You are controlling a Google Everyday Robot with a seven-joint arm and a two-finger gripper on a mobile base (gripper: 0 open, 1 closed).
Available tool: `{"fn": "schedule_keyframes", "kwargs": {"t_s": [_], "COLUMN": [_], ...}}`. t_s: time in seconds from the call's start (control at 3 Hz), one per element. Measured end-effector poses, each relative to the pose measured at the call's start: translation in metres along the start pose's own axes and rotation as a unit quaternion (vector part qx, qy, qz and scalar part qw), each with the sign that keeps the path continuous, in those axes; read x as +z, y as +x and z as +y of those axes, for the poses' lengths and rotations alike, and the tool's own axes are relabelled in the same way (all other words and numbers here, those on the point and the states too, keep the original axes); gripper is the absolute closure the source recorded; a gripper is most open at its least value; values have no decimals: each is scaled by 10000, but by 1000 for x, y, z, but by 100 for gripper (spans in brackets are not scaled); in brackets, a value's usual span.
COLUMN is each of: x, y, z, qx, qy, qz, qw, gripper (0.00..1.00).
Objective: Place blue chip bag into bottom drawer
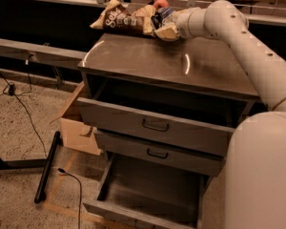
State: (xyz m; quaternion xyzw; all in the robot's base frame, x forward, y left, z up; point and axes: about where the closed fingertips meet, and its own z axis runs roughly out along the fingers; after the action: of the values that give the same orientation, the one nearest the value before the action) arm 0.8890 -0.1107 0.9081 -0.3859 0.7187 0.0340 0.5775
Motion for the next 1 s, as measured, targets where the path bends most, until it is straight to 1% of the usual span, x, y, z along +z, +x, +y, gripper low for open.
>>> {"fn": "schedule_keyframes", "kwargs": {"t_s": [0.33, 0.67, 1.0], "x": [8, -6, -38], "y": [1, -13, -40], "z": [-2, -7, -10], "qx": [22, -8, -38], "qy": [-6, 94, 252], "qz": [-17, -248, -730], "qw": [10000, 9996, 9970], "gripper": [65, 87, 100]}}
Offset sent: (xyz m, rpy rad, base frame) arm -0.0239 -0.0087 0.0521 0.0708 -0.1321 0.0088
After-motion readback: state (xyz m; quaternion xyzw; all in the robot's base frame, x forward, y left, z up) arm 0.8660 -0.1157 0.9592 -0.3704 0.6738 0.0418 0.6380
